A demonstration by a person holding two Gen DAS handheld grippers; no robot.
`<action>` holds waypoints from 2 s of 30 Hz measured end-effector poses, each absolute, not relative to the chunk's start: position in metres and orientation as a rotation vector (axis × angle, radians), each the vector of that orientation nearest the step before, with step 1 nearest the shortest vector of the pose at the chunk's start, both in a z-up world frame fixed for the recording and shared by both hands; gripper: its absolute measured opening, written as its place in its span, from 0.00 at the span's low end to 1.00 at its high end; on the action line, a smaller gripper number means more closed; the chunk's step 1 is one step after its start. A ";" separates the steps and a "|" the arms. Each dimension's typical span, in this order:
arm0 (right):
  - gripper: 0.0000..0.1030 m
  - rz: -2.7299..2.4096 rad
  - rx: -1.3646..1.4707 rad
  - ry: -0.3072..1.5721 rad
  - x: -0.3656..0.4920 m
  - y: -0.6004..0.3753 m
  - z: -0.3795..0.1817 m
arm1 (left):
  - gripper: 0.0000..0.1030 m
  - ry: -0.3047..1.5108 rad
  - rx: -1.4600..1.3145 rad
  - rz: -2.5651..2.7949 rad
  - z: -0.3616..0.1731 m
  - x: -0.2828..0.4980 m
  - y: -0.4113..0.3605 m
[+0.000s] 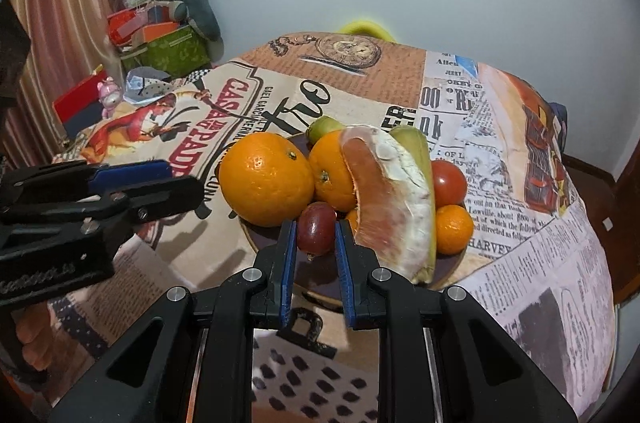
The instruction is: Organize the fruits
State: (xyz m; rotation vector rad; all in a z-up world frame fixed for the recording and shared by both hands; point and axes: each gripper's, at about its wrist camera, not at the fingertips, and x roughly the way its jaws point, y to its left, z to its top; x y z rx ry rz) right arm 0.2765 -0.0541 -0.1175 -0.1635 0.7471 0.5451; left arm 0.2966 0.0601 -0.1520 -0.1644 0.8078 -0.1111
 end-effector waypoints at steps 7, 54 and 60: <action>0.40 0.527 -0.164 0.741 0.275 -0.057 -0.114 | 0.36 0.806 -0.172 -0.108 -0.152 0.294 0.061; 0.90 0.413 0.017 0.182 0.042 -0.149 0.078 | 0.95 0.177 -0.049 -0.016 0.071 0.016 0.018; 1.00 0.376 0.020 0.155 0.035 -0.153 0.077 | 0.98 0.167 -0.035 -0.011 0.069 0.013 0.015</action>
